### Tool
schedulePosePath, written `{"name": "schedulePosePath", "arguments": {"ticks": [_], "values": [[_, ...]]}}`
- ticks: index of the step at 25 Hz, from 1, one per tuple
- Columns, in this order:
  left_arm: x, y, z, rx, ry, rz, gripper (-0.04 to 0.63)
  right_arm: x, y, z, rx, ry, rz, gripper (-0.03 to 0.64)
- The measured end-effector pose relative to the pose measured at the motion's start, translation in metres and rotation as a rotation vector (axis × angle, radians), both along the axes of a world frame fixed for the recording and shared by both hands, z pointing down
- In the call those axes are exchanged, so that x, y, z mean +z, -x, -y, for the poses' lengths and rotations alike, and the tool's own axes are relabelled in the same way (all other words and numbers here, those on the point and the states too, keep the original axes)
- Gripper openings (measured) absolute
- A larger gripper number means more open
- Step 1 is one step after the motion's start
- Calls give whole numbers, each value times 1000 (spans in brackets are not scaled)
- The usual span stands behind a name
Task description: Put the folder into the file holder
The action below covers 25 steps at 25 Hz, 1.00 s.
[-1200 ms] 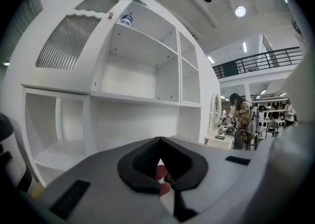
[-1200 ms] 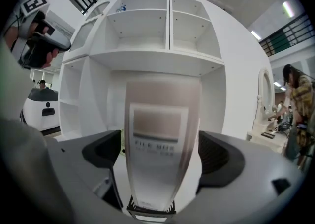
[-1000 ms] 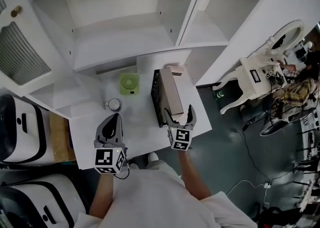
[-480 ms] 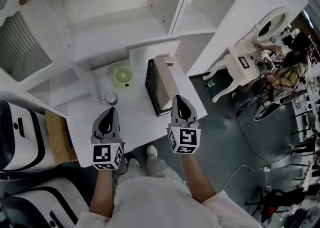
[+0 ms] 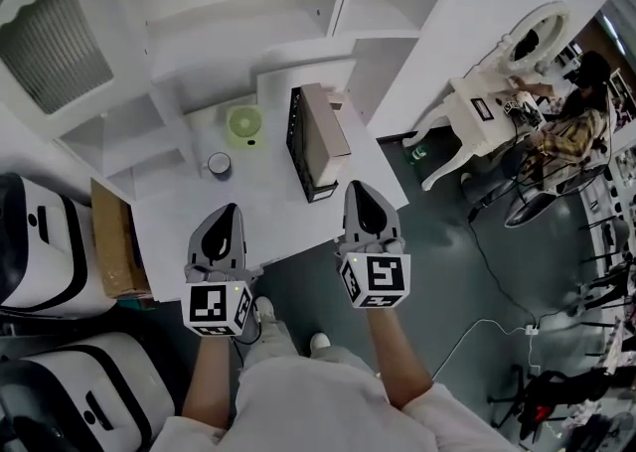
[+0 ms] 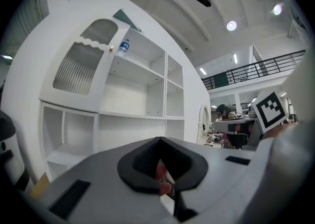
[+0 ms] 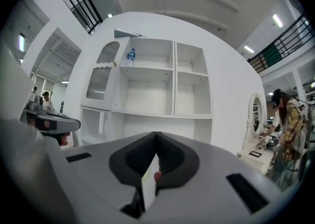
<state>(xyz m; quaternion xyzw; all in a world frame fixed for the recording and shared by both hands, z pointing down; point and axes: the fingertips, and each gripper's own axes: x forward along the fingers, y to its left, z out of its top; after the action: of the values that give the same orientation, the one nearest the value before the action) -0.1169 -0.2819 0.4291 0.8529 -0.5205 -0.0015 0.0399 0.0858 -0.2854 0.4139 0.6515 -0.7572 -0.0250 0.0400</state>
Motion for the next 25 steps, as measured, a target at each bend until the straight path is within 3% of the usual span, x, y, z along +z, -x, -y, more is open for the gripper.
{"name": "schedulePosePath", "arguments": {"ticks": [10, 14, 22, 25], "values": [[5, -90, -186, -107, 37, 13, -9, 8, -80, -163, -122, 34, -10, -2], [2, -110, -251, -157, 47, 49, -9, 10, -99, -219, -165, 27, 14, -2], [-3, -125, -305, -174, 47, 68, -9, 7, -106, -273, -192, -15, 3, -3], [-3, -122, -311, -173, 57, 56, -9, 12, -98, -281, -210, 15, 35, -3]]}}
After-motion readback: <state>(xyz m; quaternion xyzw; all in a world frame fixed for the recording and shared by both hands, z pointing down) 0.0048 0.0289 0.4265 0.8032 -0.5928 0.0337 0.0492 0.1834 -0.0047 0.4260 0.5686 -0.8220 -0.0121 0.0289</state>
